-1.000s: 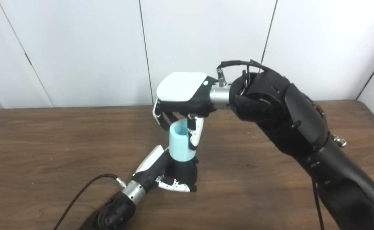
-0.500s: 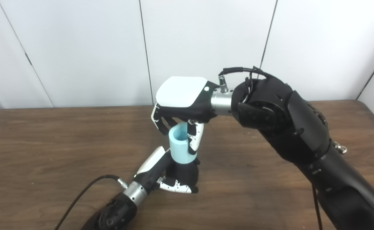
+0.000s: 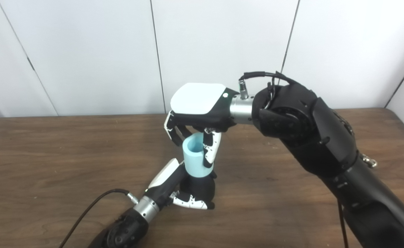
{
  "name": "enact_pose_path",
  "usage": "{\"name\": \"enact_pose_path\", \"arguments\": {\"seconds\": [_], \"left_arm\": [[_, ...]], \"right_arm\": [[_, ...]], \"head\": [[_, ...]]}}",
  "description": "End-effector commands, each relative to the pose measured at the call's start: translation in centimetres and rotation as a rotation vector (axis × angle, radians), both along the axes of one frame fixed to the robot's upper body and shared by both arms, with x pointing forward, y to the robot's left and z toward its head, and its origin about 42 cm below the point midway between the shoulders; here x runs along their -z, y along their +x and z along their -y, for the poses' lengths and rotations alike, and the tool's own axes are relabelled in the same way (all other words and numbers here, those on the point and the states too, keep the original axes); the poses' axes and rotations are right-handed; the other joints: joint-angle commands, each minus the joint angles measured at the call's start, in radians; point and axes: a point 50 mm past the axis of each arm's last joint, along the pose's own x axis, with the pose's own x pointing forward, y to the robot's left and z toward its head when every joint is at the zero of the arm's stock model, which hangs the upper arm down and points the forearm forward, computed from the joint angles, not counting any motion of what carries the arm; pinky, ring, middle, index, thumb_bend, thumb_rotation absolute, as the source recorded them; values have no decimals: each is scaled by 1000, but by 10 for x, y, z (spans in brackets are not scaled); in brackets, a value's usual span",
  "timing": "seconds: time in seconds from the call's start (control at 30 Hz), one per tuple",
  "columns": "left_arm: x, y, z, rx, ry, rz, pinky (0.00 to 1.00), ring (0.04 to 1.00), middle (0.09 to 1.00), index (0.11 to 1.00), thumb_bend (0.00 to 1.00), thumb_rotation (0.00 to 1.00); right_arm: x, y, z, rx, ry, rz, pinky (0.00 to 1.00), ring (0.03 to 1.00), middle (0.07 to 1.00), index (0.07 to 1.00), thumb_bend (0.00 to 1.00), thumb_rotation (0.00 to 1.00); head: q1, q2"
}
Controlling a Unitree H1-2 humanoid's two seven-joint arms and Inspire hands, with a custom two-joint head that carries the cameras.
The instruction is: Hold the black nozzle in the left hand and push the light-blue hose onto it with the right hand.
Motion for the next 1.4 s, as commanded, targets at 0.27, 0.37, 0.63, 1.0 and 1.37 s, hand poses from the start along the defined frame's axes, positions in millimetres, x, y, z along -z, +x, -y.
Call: {"name": "enact_pose_path", "arguments": {"seconds": [0.27, 0.37, 0.63, 1.0, 1.37], "left_arm": [[39, -22, -2, 8, 67, -124, 1000, 961, 833, 485, 524, 75], [39, -23, -2, 8, 66, -123, 1000, 961, 833, 485, 524, 75], [40, -25, -3, 7, 60, -121, 1000, 962, 834, 485, 524, 74], [42, -24, -5, 8, 69, -125, 1000, 962, 833, 484, 524, 74], [42, -23, -5, 8, 73, -131, 1000, 962, 833, 484, 524, 74]], "right_arm": [[1, 1, 9, 32, -5, 9, 175, 261, 398, 503, 524, 0], [3, -1, 9, 45, -14, 8, 181, 264, 395, 505, 524, 0], [8, -7, 10, 72, -26, 12, 274, 349, 418, 520, 526, 0], [10, -8, 10, 96, -31, -4, 281, 349, 416, 527, 525, 0], [9, -12, 22, 142, -3, -25, 835, 873, 861, 775, 995, 259]], "head": [[1, -17], [-5, -23], [-7, -31], [-16, -25], [-15, -29]]}}
